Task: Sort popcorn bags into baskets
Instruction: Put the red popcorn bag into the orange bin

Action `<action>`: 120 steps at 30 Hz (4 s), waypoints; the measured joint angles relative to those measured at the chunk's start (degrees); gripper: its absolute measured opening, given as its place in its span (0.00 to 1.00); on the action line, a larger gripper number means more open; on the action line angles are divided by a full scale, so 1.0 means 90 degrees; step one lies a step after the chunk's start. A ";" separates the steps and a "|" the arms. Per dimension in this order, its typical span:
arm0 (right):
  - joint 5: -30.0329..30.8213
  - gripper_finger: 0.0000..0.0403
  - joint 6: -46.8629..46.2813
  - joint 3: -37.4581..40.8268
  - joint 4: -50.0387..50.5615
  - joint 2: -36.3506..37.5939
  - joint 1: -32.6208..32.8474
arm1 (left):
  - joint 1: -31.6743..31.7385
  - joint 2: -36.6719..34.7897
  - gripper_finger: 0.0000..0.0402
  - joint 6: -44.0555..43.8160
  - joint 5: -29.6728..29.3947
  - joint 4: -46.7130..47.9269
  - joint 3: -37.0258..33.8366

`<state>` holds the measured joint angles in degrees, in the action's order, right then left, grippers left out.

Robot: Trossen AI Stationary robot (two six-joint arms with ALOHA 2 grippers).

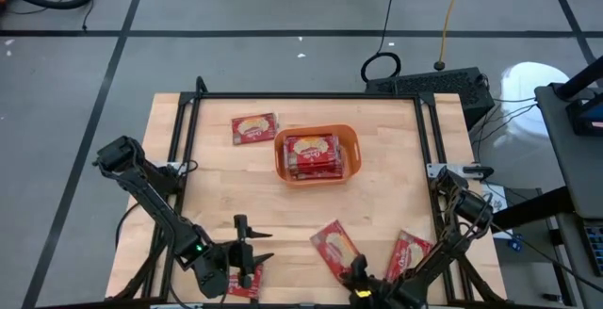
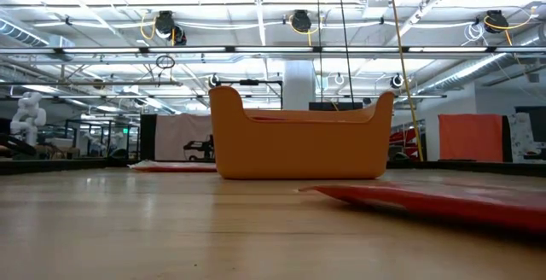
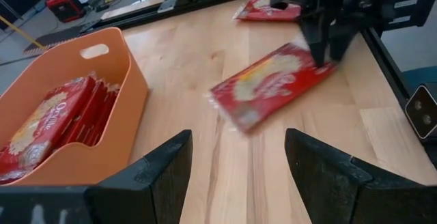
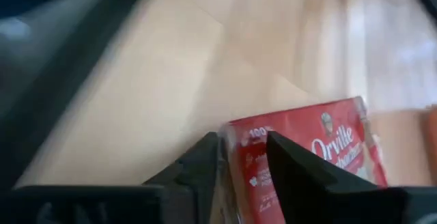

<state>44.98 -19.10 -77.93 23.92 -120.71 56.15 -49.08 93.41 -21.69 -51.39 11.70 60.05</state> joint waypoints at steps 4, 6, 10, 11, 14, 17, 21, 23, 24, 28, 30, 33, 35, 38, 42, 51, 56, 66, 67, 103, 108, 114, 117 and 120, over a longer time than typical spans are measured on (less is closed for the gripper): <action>0.0172 0.16 0.0204 0.0004 0.0005 -0.0001 -0.0028 | 0.0045 0.0000 0.59 -0.0054 0.0016 0.0000 0.0000; 0.0160 0.08 0.0236 0.0004 -0.0001 -0.0001 -0.0042 | 0.0091 0.0000 0.59 -0.0085 0.0015 -0.0030 0.0000; 0.0145 0.02 0.0199 0.0004 0.0008 -0.0001 -0.0109 | 0.0180 0.0000 0.59 -0.0096 0.0016 -0.0148 0.0000; 0.0150 0.03 0.0138 0.0007 -0.0013 -0.0001 -0.0124 | 0.0208 0.0000 0.59 -0.0097 0.0014 -0.0174 0.0000; 0.0157 0.05 -0.0028 0.0014 -0.0214 -0.0006 -0.0150 | 0.0242 0.0000 0.59 -0.0097 0.0014 -0.0177 0.0000; 0.0153 0.09 0.0042 0.0024 -0.0548 -0.0016 -0.0150 | 0.0245 0.0001 0.59 -0.0097 0.0014 -0.0179 0.0000; 0.0182 0.19 0.0209 0.0021 -0.0900 -0.0016 -0.0103 | 0.0243 0.0002 0.59 -0.0097 0.0014 -0.0180 0.0000; 0.0213 0.25 0.0229 0.0021 -0.0934 -0.0016 -0.0099 | 0.0243 0.0002 0.59 -0.0095 0.0014 -0.0180 0.0000; 0.0210 0.29 0.0223 0.0021 -0.0917 -0.0016 -0.0101 | 0.0243 0.0002 0.59 -0.0095 0.0014 -0.0180 0.0000; 0.0176 0.39 0.0100 0.0021 -0.0708 -0.0016 -0.0222 | 0.0245 0.0002 0.59 -0.0095 0.0014 -0.0180 0.0000; 0.0071 0.42 0.0021 0.0019 -0.0601 -0.0014 -0.0333 | 0.0245 0.0002 0.59 -0.0095 0.0014 -0.0181 0.0000; -0.0105 0.42 -0.0022 0.0012 -0.0445 -0.0009 -0.0477 | 0.0243 0.0002 0.59 -0.0095 0.0014 -0.0180 0.0000; -0.0304 0.41 -0.0046 0.0005 -0.0381 0.0003 -0.0573 | 0.0244 0.0002 0.59 -0.0095 0.0014 -0.0177 0.0000; -0.0507 0.35 -0.0053 -0.0008 -0.0283 0.0018 -0.0670 | 0.0243 0.0002 0.59 -0.0093 0.0014 -0.0172 0.0000; -0.0503 0.28 0.0063 -0.0005 -0.0271 0.0039 -0.0676 | 0.0243 0.0002 0.59 -0.0094 0.0014 -0.0154 0.0000; -0.0496 0.27 -0.0496 0.0012 0.0245 0.0135 -0.0592 | 0.0243 0.0005 0.59 -0.0090 0.0012 -0.0143 0.0000; -0.0416 0.27 -0.0684 0.0009 0.0502 0.0139 -0.0573 | 0.0243 0.0005 0.59 -0.0087 0.0012 -0.0143 0.0000; -0.0309 0.25 -0.1635 0.0007 0.1455 0.0144 -0.0562 | 0.0243 0.0005 0.59 -0.0056 0.0012 -0.0143 0.0000; -0.0312 0.23 -0.1737 0.0007 0.1503 0.0144 -0.0562 | 0.0243 0.0005 0.59 -0.0056 0.0012 -0.0143 0.0000; -0.0323 0.00 -0.0883 -0.0763 0.1400 0.0390 -0.0662 | 0.1648 0.3296 0.59 0.4868 0.1342 -0.4155 0.0521; -0.0333 0.00 -0.0717 -0.0762 0.1419 0.0580 -0.0823 | 0.1878 0.3558 0.59 0.5116 0.1260 -0.4212 0.0876; -0.0333 0.00 -0.0583 -0.0762 0.1419 0.0662 -0.1040 | 0.2101 0.3568 0.59 0.5216 0.1437 -0.4151 0.0911; -0.0335 0.00 -0.0587 -0.0761 0.1419 0.0662 -0.1134 | 0.2144 0.3568 0.55 0.5235 0.1448 -0.4135 0.0911; -0.0336 0.00 -0.0636 -0.0761 0.1385 0.0662 -0.1195 | 0.2148 0.3568 0.43 0.5143 0.1437 -0.4113 0.0911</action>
<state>41.95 -24.82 -84.77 36.38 -114.76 45.39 -29.75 125.51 24.59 -38.46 -25.31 68.25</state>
